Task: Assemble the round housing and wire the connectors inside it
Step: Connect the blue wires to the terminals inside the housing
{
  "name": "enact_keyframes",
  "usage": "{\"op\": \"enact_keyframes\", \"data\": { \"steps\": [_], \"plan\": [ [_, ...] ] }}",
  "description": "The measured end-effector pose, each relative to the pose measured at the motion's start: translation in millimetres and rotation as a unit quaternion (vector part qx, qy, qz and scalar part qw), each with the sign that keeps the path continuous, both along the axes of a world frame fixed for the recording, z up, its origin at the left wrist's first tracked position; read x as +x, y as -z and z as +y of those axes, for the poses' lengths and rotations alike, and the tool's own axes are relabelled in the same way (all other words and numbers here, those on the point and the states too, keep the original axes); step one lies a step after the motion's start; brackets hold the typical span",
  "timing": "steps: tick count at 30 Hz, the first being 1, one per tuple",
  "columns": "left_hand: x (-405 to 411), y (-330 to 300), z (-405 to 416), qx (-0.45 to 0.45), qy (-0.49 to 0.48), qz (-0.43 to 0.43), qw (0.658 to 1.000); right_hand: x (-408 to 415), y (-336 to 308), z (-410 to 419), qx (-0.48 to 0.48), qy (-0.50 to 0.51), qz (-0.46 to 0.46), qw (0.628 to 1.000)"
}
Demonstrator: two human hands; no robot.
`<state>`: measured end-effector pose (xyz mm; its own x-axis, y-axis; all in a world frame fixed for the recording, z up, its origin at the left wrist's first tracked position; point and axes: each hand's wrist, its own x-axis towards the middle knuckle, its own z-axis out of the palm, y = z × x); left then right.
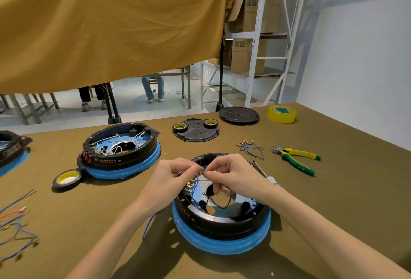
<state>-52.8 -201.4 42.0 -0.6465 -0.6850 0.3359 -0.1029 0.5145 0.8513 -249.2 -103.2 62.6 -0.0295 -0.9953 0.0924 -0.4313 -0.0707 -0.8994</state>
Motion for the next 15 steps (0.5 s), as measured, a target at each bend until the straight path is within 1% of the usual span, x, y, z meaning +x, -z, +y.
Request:
{"op": "enact_keyframes", "data": {
  "steps": [3,6,7,10,13,15],
  "plan": [
    [2,9,-4,-0.013,-0.07,0.041,0.997,-1,-2,-4,0.047,0.037,-0.041,0.997],
    [6,26,-8,0.01,-0.129,0.051,0.99,1,-5,-10,0.084,0.074,-0.034,0.993],
    [8,31,-9,0.03,-0.132,0.049,0.99,3,-6,-13,0.094,0.081,-0.03,0.992],
    [11,44,-7,0.088,-0.1,0.048,0.99,11,-12,-25,0.131,0.083,-0.02,0.988],
    [10,50,-3,0.113,-0.086,0.074,0.987,20,-13,-37,0.186,0.07,-0.025,0.98],
    [10,51,-2,0.121,-0.081,0.083,0.986,21,-12,-44,0.225,0.068,-0.048,0.971]
  ]
}}
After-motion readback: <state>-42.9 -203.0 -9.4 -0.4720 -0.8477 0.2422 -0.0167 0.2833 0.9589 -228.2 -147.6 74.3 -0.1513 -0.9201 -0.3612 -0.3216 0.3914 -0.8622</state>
